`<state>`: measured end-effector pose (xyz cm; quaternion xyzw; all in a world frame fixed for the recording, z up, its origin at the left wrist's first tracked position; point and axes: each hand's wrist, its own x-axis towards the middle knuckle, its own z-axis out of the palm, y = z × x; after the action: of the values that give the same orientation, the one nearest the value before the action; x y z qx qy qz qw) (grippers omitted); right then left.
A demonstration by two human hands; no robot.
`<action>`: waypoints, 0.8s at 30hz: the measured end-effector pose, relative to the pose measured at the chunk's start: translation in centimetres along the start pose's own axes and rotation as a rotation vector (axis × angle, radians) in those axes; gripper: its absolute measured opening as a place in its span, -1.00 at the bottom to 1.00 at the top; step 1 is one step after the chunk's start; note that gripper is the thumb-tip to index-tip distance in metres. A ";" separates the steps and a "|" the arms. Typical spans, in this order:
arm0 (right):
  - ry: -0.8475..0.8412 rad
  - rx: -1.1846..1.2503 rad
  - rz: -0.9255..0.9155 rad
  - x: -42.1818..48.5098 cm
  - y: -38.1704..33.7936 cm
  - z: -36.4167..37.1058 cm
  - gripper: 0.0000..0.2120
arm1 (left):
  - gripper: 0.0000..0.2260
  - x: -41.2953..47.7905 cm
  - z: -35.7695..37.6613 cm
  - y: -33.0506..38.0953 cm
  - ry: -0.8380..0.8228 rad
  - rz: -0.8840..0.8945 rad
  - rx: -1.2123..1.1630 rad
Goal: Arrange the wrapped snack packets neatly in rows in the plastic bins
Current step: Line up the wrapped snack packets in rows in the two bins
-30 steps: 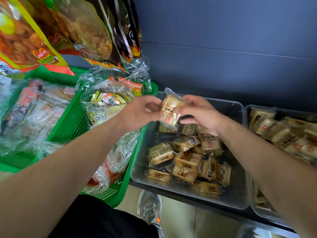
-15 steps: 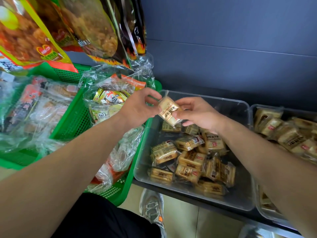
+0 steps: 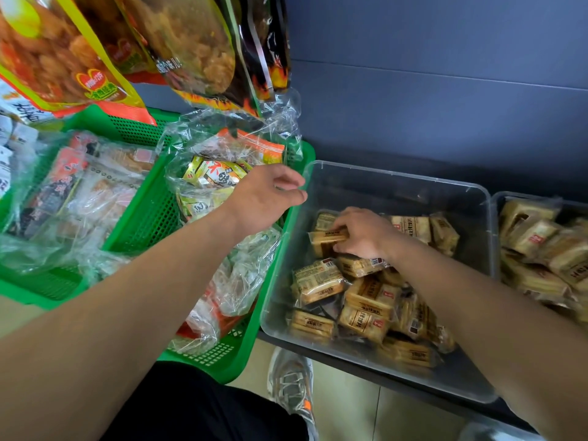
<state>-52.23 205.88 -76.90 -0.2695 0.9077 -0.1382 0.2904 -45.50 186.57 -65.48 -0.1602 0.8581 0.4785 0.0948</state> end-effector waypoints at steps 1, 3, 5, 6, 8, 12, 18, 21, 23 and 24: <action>-0.014 -0.005 -0.005 0.1 0.2 -0.1 -0.62 | -0.80 0.0 0.0 0.0 -0.005 -0.003 -0.002; -0.060 -0.014 0.011 0.3 0.3 -0.2 -0.57 | -0.79 -0.1 -0.1 0.0 -0.009 -0.014 -0.014; -0.085 -0.026 0.030 0.5 0.4 -0.3 -0.51 | -0.80 -0.2 -0.1 0.1 -0.010 -0.024 -0.023; -0.089 -0.029 0.037 0.6 0.4 -0.4 -0.50 | -0.80 -0.2 -0.1 0.2 -0.012 -0.027 -0.023; -0.080 -0.048 0.043 0.7 0.2 -0.4 -0.51 | -0.80 -0.3 0.0 0.3 -0.015 -0.029 -0.022; 0.059 -0.067 0.034 0.9 -0.5 -0.1 -0.58 | -0.79 -0.4 0.0 0.5 -0.021 -0.036 -0.031; 0.291 0.064 0.114 0.2 0.0 0.3 -0.59 | -0.80 -0.2 0.1 0.4 -0.030 -0.042 -0.044; 0.261 0.018 0.114 0.3 -0.4 0.9 -0.33 | -0.80 -0.2 -0.1 0.3 -0.036 -0.044 -0.062; 0.209 -0.010 0.116 0.7 -0.5 0.6 -0.27 | -0.81 -0.2 -0.2 0.2 -0.041 -0.052 -0.065; 0.194 -0.003 0.111 0.9 -0.4 0.4 -0.30 | -0.81 -0.2 -0.2 0.2 -0.040 -0.055 -0.068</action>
<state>-52.42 204.98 -77.40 -0.2045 0.9453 -0.1459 0.2081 -45.42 186.52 -65.21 -0.1774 0.8346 0.5076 0.1194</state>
